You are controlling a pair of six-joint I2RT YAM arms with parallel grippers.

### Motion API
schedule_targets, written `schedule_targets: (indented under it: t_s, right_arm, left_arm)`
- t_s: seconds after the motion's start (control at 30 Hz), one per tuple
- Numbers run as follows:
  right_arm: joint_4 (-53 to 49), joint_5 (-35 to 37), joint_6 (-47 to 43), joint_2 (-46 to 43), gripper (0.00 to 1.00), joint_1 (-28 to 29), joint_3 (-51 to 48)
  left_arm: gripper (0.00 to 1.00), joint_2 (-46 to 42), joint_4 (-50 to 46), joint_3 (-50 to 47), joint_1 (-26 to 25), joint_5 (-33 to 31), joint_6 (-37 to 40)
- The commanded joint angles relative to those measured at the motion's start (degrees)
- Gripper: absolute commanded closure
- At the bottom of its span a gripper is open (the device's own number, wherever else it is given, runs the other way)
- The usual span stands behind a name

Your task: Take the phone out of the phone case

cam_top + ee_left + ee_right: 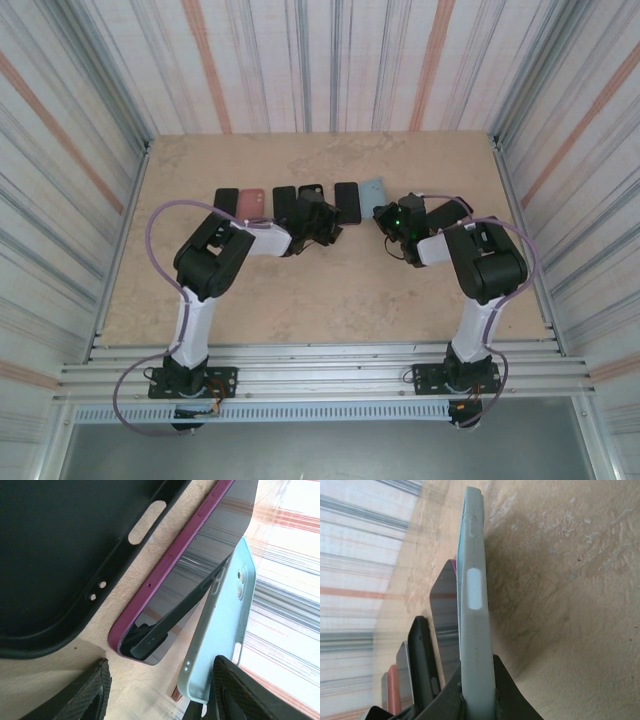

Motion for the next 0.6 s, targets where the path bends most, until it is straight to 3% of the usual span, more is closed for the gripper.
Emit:
schedule_targets:
  t_s: [0.0, 0.1, 0.33, 0.57]
  right_arm:
    - [1.9, -0.3, 1.3, 1.3, 0.89, -0.6, 0.4]
    - [1.6, -1.2, 1.3, 2.2, 0.84, -0.9, 0.7]
    - [0.3, -3.5, 1.3, 3.3, 0.60, -1.8, 1.0]
    - [-10.8, -3.5, -0.5, -1.0, 0.40, -1.9, 2.0]
  left_arm:
    - [0.42, -3.2, -2.7, -1.2, 0.5, 0.8, 0.5]
    - [0.41, -3.9, -2.7, -1.4, 0.5, 1.0, 0.7]
    - [0.41, -5.8, -3.4, -1.0, 0.6, 1.8, 1.7]
    - [0.40, -8.1, -4.3, 0.1, 0.8, 3.0, 2.8]
